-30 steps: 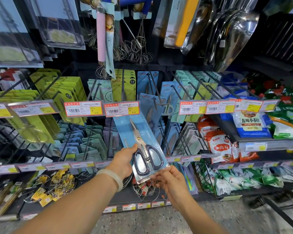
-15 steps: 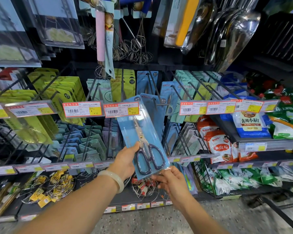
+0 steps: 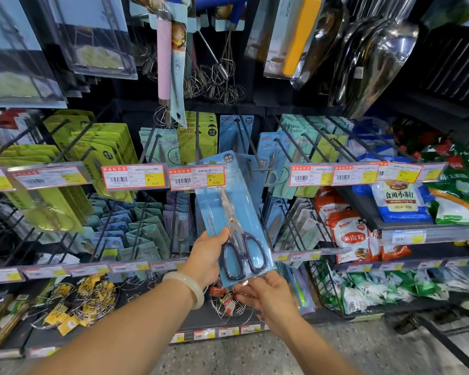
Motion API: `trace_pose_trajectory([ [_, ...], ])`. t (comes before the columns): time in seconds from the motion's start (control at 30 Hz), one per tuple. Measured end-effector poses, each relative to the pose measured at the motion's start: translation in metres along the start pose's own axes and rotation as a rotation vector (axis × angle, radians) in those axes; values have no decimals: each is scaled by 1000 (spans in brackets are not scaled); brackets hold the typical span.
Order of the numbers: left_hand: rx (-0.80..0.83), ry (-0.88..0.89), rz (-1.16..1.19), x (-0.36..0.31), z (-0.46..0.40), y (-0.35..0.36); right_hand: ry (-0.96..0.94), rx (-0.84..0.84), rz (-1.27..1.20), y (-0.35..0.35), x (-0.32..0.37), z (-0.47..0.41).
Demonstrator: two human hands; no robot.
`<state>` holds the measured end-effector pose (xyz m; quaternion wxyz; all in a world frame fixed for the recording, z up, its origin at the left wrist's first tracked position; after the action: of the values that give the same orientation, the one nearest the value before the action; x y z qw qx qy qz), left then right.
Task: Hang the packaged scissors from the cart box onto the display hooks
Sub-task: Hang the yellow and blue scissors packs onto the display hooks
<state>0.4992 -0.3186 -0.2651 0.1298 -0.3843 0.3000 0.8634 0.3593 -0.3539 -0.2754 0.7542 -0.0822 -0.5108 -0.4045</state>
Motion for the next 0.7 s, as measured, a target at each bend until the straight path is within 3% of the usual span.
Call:
trace_pose_trajectory([
  [0.17,-8,-50,48,-1,0,0,-108,47,49,2,8,5],
  [0.37,0,-106,42,-5,-3,-5,-79,70,-18,-1,3,2],
  [0.7,-72,65,76,-8,-6,2,-23,41,-218,-4,3,-5],
])
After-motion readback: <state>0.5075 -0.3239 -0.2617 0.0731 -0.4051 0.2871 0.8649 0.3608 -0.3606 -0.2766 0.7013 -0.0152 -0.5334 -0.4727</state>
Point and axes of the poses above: each hand's wrist, its own z-axis away from the middle knuckle, its own y-axis out of the palm, x = y × z, the point moved 3 cm from there along -z, towards the middle knuckle, and after that the axes turned 4 degrees about x, right-handed, at the moved point
